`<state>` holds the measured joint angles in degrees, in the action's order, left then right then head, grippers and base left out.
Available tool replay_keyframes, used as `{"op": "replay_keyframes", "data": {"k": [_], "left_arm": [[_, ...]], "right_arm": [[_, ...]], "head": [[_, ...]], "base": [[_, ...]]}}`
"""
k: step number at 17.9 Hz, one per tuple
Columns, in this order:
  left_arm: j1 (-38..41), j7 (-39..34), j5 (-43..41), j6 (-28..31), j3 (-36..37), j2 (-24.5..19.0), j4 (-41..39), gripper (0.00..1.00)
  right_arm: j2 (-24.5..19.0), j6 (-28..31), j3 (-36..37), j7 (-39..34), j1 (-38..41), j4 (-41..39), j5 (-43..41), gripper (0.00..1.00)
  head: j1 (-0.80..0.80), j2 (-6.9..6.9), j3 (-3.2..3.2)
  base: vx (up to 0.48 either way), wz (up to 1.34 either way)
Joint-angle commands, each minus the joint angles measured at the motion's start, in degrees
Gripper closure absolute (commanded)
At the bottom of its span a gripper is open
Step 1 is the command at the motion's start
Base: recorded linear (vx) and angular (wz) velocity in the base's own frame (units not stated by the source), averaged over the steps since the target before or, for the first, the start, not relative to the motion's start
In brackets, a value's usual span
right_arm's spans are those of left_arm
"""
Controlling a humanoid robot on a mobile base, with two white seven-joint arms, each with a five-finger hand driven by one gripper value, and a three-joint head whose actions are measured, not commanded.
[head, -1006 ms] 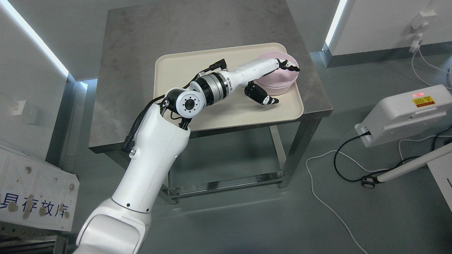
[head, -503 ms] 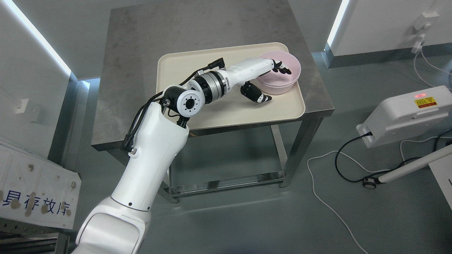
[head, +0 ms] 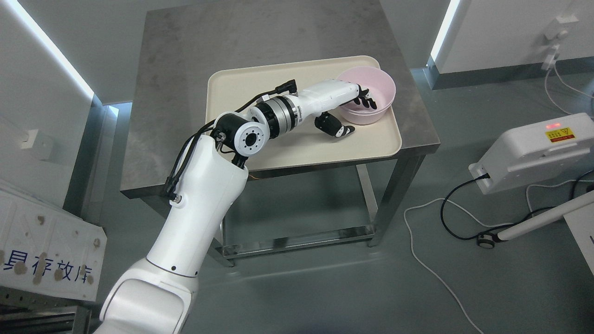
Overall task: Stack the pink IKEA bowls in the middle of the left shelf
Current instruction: 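Grasp the rim of the stacked pink bowls with the left hand, then lift the stacked bowls off the tray with the left hand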
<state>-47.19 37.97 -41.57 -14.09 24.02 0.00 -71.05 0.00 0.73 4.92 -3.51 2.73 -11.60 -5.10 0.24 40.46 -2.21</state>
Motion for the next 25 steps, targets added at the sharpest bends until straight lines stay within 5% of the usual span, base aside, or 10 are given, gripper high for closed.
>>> {"op": "replay_keyframes", "data": {"k": [1, 10, 14, 20, 25], "left_arm": [[-0.01, -2.72, -1.23, -3.48, 1.03, -1.00, 2.14, 0.71], [0.78, -5.27, -0.62, -10.60, -6.07, -1.00, 1.96, 0.95], [3.41, -2.91, 6.31, -18.25, -12.50, -1.00, 1.00, 0.95], [10.35, 5.00, 17.39, -21.60, -25.23, -1.00, -14.27, 0.95], [12.29, 5.71, 20.30, -26.07, -29.11, -1.00, -18.42, 0.95]], "right_arm": [[1.00, -0.03, 0.00, -0.01, 0.00, 0.00, 0.00, 0.00], [1.00, -0.03, 0.00, -0.01, 0.00, 0.00, 0.00, 0.00], [1.00, -0.03, 0.00, -0.01, 0.00, 0.00, 0.00, 0.00], [1.00, -0.03, 0.00, -0.01, 0.08, 0.00, 0.00, 0.00], [1.00, -0.03, 0.00, -0.01, 0.00, 0.00, 0.00, 0.00]], "head": [[0.00, 0.00, 0.00], [0.00, 0.00, 0.00], [0.00, 0.00, 0.00], [0.00, 0.00, 0.00], [0.00, 0.00, 0.00]], "base": [[0.000, 0.00], [0.000, 0.00], [0.000, 0.00], [0.000, 0.00], [0.000, 0.00]]}}
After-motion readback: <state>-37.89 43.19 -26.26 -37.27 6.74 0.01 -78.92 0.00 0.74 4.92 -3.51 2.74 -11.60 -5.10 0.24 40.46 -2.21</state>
